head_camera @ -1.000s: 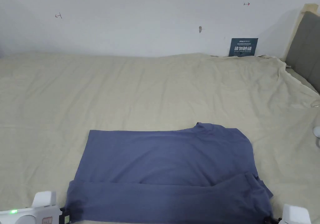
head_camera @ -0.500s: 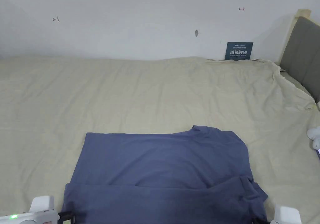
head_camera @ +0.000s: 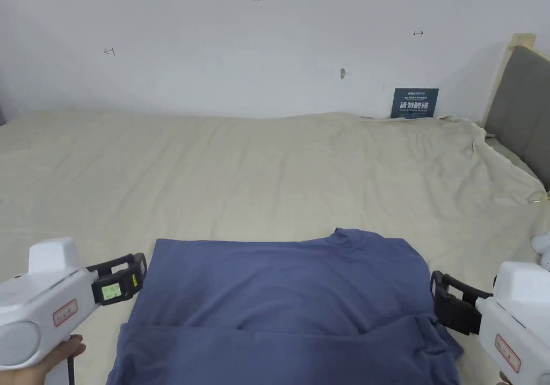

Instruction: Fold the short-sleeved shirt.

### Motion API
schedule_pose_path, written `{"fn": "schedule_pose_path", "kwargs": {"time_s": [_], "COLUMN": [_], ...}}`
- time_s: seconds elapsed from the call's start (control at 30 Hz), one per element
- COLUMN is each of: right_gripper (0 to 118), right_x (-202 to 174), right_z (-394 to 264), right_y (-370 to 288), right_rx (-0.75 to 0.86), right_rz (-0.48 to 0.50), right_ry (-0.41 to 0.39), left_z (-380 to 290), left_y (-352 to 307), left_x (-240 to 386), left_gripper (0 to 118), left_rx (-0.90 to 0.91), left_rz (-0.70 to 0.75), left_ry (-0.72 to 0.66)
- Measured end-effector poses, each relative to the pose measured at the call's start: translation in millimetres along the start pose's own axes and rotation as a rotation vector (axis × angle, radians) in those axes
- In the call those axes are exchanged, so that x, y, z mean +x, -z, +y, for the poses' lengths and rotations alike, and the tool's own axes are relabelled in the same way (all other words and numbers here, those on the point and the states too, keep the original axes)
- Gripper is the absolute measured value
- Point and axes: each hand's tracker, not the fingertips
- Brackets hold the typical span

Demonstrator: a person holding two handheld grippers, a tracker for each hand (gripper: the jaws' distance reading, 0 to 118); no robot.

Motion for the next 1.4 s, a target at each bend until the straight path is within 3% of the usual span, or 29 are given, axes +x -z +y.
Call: {"fn": "schedule_pose_path", "kwargs": {"time_s": [0.1,0.17,0.27,0.3,0.73,1.1,1.2,1.27,1.3,1.33,1.4], "right_gripper": [82,70,17,2,0,0,0,0,0,0,0], "right_x": [-10,-15,-20,-19,-14,-8,-8,-8,-7,-7,-8], "right_z": [6,7,8,8,14,27,27,24,23,21,18], "right_y": [-7,-10,-13,-13,2,60,83,99,106,114,128], "right_rx": [0.069,0.105,0.136,0.144,0.157,0.118,0.091,0.069,0.058,0.047,0.026], "right_rz": [-0.01,-0.017,-0.023,-0.013,-0.003,-0.011,-0.017,-0.022,-0.025,-0.026,-0.029], "right_ry": [-0.028,-0.046,-0.047,-0.039,-0.004,-0.001,-0.002,-0.001,0.002,0.005,0.006], "left_z": [2,-2,-7,-8,2,33,33,31,28,25,17], "left_y": [-4,-6,-9,-6,36,185,238,267,281,295,332], "left_x": [11,14,25,26,30,-5,-21,-24,-27,-29,-43], "left_gripper": [86,62,6,0,0,0,20,58,71,78,80], "left_rx": [0.081,0.133,0.169,0.152,0.048,-0.225,-0.334,-0.405,-0.433,-0.467,-0.499], "left_rz": [0.013,0.008,0.02,0.033,-0.026,-0.04,0.009,0.02,0.029,0.036,0.054], "left_ry": [-0.019,-0.018,0.033,0.064,0.094,-0.021,-0.075,-0.089,-0.089,-0.084,-0.071]}}
